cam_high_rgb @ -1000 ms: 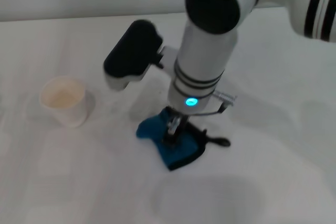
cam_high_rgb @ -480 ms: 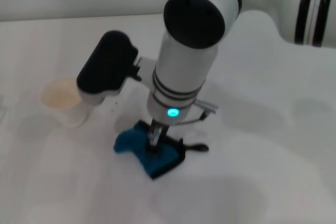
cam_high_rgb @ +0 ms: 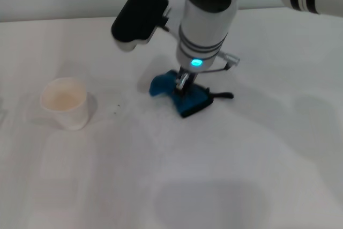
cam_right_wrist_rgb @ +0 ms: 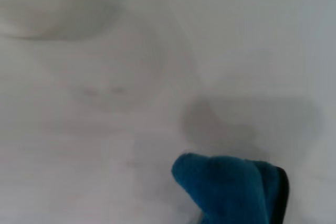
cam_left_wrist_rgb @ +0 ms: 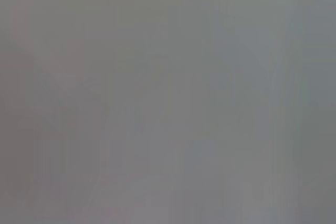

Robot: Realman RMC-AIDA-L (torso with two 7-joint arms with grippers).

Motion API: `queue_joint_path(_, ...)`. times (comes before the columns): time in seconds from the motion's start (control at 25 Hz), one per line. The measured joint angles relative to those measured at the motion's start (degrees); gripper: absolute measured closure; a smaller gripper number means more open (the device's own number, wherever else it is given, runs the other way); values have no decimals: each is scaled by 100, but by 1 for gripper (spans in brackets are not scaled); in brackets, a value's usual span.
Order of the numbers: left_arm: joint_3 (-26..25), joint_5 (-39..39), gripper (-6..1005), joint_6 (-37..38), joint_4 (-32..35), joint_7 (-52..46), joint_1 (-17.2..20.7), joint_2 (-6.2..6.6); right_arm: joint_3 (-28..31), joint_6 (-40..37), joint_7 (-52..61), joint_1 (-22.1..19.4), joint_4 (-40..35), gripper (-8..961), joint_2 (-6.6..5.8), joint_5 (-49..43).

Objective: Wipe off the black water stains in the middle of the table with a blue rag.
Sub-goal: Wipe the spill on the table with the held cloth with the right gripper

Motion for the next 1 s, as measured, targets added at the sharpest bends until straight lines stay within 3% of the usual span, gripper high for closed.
queue_joint_path(0.32,-19,-14,119,0,14,0,11,0,1016,3,-177,-339,247,881,0,-1154)
queue_joint_path(0.56,-30,-23,118,2,0,0,-28,5,973,270,-1200,-559,-174,881,1,70)
queue_joint_path(0.8,-26,-23,118,-12,-21,0,-110,17,387,569,-1592,-617,-664,881,0,1257)
queue_joint_path(1.0,-15,-6,117,-39,-21,42,-163,17,229,789,-1921,-641,-839,881,0,1813)
